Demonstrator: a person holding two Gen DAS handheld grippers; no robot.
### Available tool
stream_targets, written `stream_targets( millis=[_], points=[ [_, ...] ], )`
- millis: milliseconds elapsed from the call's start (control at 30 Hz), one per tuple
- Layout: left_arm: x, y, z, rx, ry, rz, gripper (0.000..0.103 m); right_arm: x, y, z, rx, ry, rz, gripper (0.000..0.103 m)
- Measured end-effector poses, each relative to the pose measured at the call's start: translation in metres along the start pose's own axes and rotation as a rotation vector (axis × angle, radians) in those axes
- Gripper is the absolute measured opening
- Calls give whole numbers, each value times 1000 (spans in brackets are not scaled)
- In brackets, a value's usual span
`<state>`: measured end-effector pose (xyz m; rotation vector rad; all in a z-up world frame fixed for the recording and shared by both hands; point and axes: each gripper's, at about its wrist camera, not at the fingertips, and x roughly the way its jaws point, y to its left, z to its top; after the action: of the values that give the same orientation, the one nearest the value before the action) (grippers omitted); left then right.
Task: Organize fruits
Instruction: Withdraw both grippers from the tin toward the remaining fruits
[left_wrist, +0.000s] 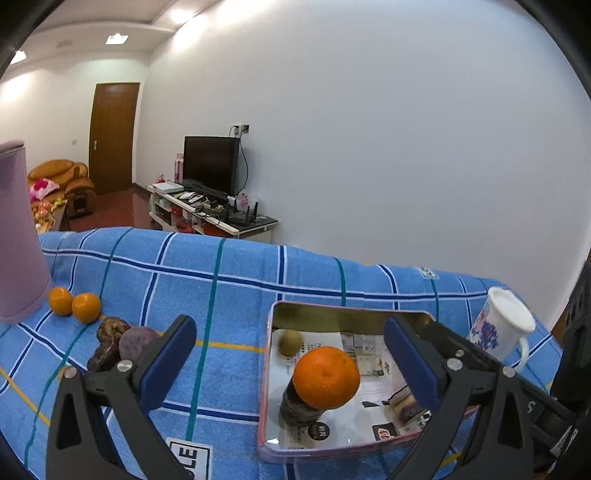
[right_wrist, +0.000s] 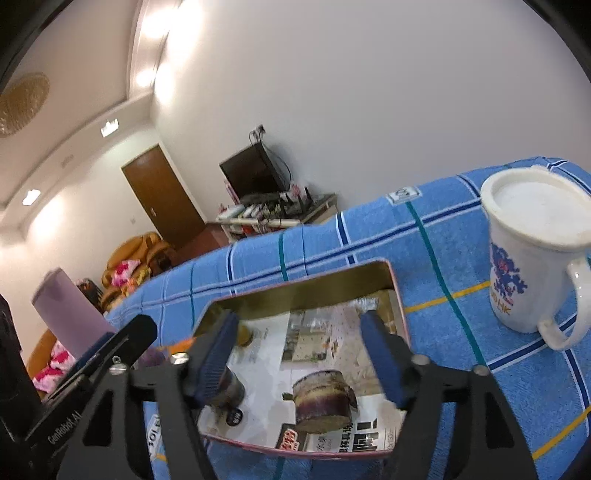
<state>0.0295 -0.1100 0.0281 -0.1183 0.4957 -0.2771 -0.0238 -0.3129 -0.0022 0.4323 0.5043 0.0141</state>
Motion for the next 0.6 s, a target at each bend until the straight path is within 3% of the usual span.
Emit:
stream_targets(
  millis=[67, 233, 467, 600],
  points=[
    [-1, 3, 1, 4, -3, 18, 103, -6, 1, 1, 2, -34, 4, 80],
    [-3, 21, 4, -12, -18, 72, 103, -23, -2, 4, 16, -122, -26, 81],
    [-4, 52, 7, -68, -35, 171, 103, -64, -6, 8, 59, -349, -154, 88],
    [-5, 68, 2, -81, -22, 202, 103, -77, -5, 8, 51, -413, -220, 89]
  ],
)
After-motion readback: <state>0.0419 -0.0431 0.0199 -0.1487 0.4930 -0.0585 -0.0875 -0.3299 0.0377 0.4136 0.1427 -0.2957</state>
